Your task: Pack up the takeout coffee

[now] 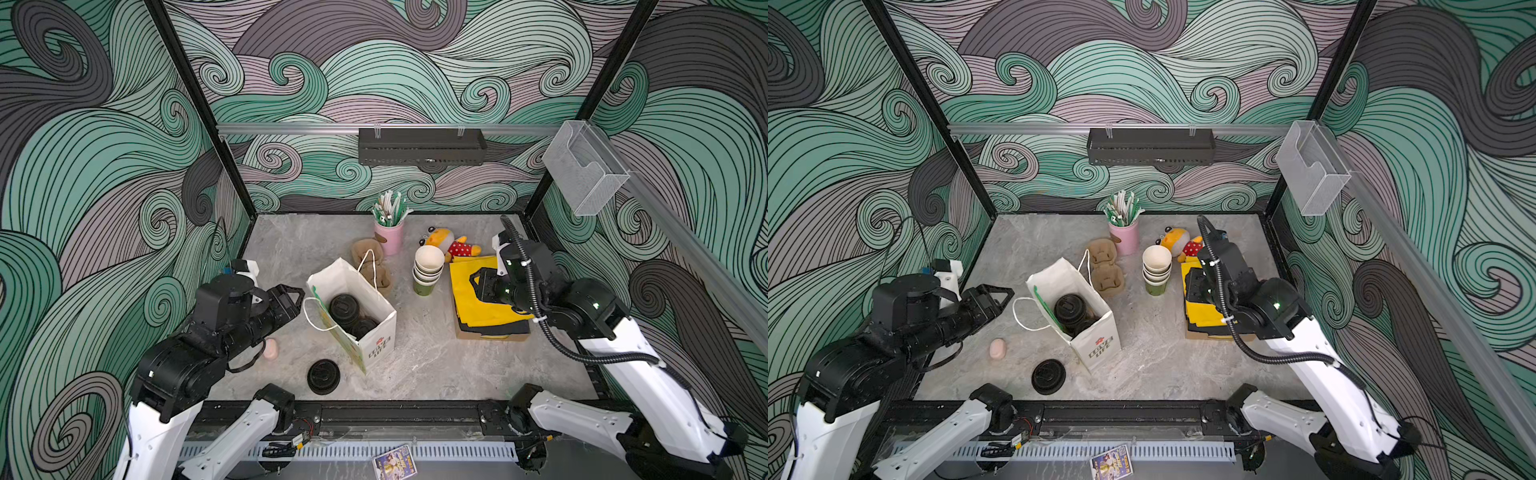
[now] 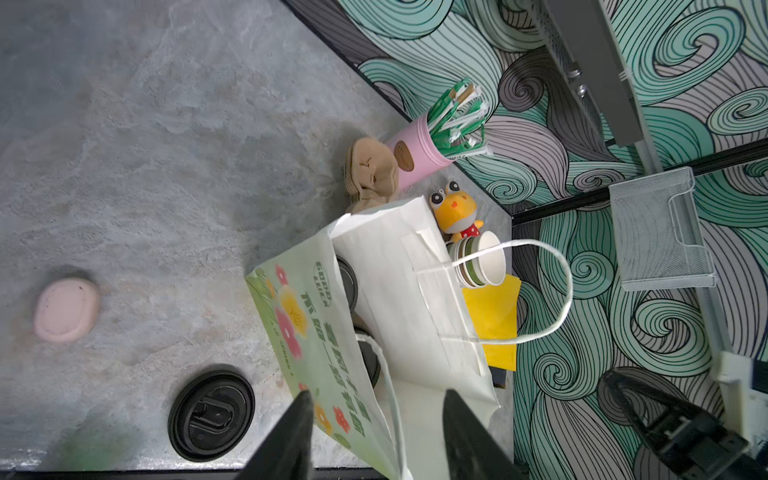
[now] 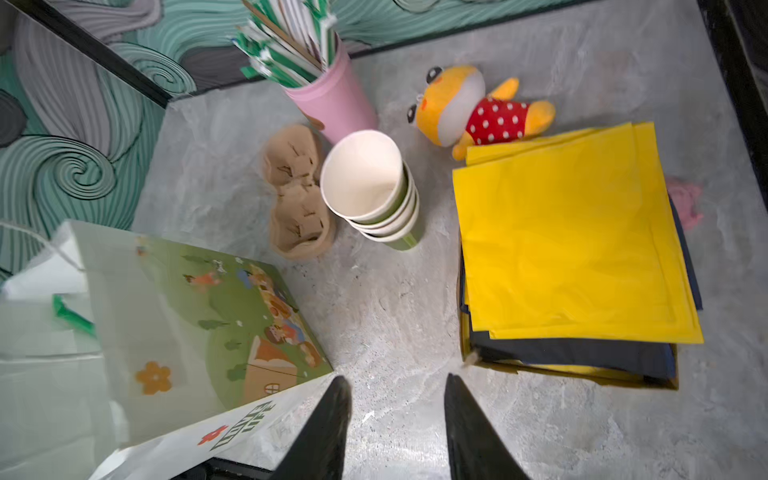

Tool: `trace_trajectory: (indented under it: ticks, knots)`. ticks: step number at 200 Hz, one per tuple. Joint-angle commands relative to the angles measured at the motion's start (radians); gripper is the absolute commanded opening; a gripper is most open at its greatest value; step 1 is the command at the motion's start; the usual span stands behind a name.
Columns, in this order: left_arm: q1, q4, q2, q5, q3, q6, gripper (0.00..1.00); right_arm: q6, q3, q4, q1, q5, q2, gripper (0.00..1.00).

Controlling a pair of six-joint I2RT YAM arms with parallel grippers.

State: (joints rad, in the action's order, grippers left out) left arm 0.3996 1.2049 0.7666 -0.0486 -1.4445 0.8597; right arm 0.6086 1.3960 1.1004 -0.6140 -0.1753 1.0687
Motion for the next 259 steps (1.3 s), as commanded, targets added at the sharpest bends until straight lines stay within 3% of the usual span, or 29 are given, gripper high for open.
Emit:
trace_trajectory:
  ticks: [1, 31, 78, 109, 158, 182, 259]
  knots:
    - [-0.004, -0.025, 0.038, -0.086, -0.082, -0.106, 0.56, 0.013, -0.045, 0.025, 0.092, 0.148, 0.034, 0.40]
    - [-0.003, -0.156, 0.137, -0.082, -0.147, -0.214, 0.58, -0.069, -0.069, 0.025, 0.268, 0.332, 0.118, 0.40]
    - [0.013, -0.317, 0.394, 0.078, -0.322, -0.332, 0.58, -0.318, -0.065, 0.020, 0.541, 0.418, 0.207, 0.44]
    - [0.134, -0.385, 0.525, -0.002, -0.389, -0.441, 0.58, -0.447, -0.052, -0.007, 0.681, 0.471, 0.278, 0.47]
    - [0.247, -0.483, 0.694, -0.040, -0.442, -0.468, 0.59, -0.597, 0.003, -0.104, 0.728, 0.384, 0.449, 0.53]
    - [0.258, -0.525, 0.749, -0.039, -0.457, -0.444, 0.58, -0.661, 0.034, -0.139, 0.757, 0.339, 0.541, 0.57]
    - [0.263, -0.556, 0.830, -0.084, -0.495, -0.420, 0.59, -0.760, 0.178, -0.157, 0.814, 0.351, 0.771, 0.63]
